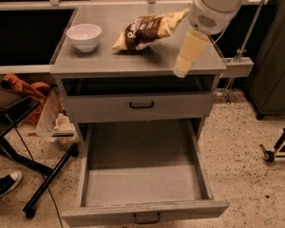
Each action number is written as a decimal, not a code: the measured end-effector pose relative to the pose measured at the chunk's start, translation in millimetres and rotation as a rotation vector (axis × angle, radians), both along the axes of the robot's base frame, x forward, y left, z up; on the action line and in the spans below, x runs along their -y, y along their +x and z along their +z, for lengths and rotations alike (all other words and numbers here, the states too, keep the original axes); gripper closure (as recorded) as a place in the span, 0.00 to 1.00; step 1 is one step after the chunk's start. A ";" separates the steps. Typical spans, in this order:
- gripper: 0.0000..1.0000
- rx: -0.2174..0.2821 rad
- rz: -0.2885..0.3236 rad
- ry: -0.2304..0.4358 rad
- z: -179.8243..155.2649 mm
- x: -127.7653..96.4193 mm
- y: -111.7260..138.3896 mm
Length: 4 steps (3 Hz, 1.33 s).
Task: Place brown chip bag into middle drawer
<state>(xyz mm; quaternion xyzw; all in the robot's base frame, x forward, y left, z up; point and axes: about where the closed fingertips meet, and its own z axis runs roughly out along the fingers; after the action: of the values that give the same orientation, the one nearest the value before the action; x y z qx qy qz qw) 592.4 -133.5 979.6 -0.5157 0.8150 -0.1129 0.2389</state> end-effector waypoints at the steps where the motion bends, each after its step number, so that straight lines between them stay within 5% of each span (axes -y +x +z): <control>1: 0.00 0.075 0.018 0.043 13.3 -17.8 42.6; 2: 0.00 0.075 0.018 0.043 13.3 -17.9 42.7; 4: 0.00 0.119 -0.009 0.120 -4.7 -64.7 100.0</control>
Offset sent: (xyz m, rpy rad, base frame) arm 0.0342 0.0138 0.0095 0.0314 -0.0590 0.0145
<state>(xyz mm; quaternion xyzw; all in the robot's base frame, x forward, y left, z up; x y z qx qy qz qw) 692.4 -68.8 974.9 -0.4890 0.8070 -0.0954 0.3170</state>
